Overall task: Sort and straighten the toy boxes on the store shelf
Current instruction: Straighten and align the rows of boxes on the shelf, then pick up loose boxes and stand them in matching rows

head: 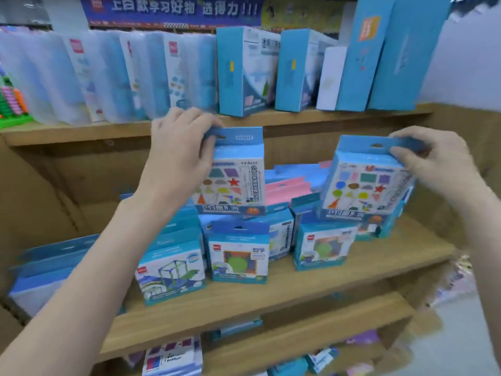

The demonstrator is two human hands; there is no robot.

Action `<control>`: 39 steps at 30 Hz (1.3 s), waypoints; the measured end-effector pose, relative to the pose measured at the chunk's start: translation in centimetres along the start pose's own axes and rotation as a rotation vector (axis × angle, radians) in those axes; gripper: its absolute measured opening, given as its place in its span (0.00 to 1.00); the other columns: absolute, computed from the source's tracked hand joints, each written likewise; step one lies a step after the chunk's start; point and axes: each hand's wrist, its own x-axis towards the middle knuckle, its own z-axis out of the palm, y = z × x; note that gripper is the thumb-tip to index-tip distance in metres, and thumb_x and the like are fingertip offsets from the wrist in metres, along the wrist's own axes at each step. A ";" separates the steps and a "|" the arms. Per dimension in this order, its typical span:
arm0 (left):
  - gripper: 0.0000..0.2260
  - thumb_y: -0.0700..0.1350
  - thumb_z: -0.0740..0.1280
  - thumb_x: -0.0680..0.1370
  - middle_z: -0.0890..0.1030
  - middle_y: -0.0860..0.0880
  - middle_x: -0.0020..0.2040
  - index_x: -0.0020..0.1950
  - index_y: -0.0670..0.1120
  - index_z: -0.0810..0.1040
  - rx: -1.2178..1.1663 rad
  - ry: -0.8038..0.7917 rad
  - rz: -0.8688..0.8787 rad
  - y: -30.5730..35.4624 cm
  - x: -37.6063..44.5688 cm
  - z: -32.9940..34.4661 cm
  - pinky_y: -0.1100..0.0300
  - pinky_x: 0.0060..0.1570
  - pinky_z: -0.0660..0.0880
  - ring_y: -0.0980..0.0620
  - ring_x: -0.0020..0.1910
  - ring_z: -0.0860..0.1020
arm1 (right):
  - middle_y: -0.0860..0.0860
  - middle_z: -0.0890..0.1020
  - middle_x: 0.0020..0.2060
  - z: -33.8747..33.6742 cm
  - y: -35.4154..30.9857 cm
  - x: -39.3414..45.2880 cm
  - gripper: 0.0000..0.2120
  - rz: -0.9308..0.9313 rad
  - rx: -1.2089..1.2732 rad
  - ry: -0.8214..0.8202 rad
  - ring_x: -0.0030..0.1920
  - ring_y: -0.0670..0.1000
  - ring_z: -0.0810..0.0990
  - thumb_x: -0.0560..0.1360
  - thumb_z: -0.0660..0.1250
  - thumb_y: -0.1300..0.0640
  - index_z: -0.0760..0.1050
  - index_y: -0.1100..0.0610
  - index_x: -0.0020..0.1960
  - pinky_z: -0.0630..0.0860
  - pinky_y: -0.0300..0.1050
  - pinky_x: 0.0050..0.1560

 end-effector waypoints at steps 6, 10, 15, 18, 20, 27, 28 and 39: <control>0.09 0.38 0.60 0.73 0.77 0.43 0.43 0.49 0.40 0.78 -0.009 -0.100 -0.049 7.9 1.3 6.0 0.54 0.47 0.65 0.46 0.43 0.68 | 0.54 0.81 0.42 -2.1 12.9 0.5 0.06 -0.069 -0.167 -0.423 0.40 0.54 0.76 0.71 0.69 0.65 0.80 0.62 0.48 0.64 0.39 0.39; 0.10 0.38 0.60 0.73 0.78 0.43 0.44 0.51 0.40 0.78 0.029 -0.134 -0.132 12.4 2.2 8.9 0.54 0.44 0.65 0.43 0.44 0.69 | 0.53 0.80 0.41 -0.3 19.2 0.3 0.07 -0.074 -0.126 -0.590 0.32 0.40 0.73 0.72 0.68 0.64 0.79 0.63 0.49 0.67 0.28 0.37; 0.10 0.37 0.61 0.73 0.78 0.42 0.44 0.50 0.39 0.78 0.067 -0.136 -0.192 16.1 2.0 10.4 0.53 0.44 0.65 0.40 0.45 0.71 | 0.56 0.82 0.47 4.0 22.0 -0.5 0.08 -0.061 0.006 -0.521 0.47 0.53 0.77 0.72 0.67 0.65 0.78 0.63 0.51 0.61 0.35 0.40; 0.09 0.38 0.61 0.73 0.78 0.43 0.44 0.49 0.39 0.78 0.084 -0.146 -0.210 17.2 1.6 10.6 0.49 0.43 0.67 0.40 0.44 0.71 | 0.57 0.81 0.53 5.0 22.1 0.0 0.11 -0.074 0.030 -0.527 0.55 0.56 0.77 0.73 0.67 0.63 0.77 0.62 0.55 0.67 0.42 0.49; 0.09 0.38 0.61 0.73 0.78 0.43 0.43 0.49 0.39 0.78 0.095 -0.147 -0.212 17.7 1.0 10.6 0.49 0.42 0.67 0.41 0.43 0.70 | 0.57 0.81 0.53 4.8 22.7 0.3 0.12 -0.098 0.023 -0.563 0.56 0.56 0.77 0.73 0.66 0.63 0.77 0.61 0.56 0.70 0.46 0.53; 0.10 0.41 0.58 0.75 0.77 0.46 0.42 0.48 0.41 0.78 -0.007 -0.175 -0.168 19.7 -0.3 12.8 0.61 0.43 0.60 0.48 0.41 0.69 | 0.60 0.82 0.50 2.1 27.6 0.8 0.10 -0.068 -0.218 -0.471 0.49 0.61 0.78 0.73 0.66 0.63 0.77 0.59 0.54 0.76 0.54 0.46; 0.11 0.42 0.57 0.75 0.77 0.46 0.42 0.48 0.41 0.78 -0.035 -0.183 -0.158 20.3 -0.2 13.6 0.59 0.43 0.61 0.47 0.41 0.69 | 0.60 0.82 0.51 1.8 28.0 0.9 0.12 -0.049 -0.246 -0.469 0.51 0.61 0.77 0.73 0.66 0.63 0.76 0.58 0.56 0.76 0.55 0.47; 0.09 0.33 0.63 0.73 0.79 0.43 0.41 0.49 0.39 0.81 -0.301 -0.337 -0.121 28.1 1.4 26.2 0.47 0.43 0.71 0.40 0.40 0.72 | 0.40 0.73 0.55 -0.9 23.8 -4.4 0.31 0.094 0.447 -0.712 0.52 0.41 0.76 0.64 0.72 0.46 0.64 0.44 0.63 0.75 0.36 0.50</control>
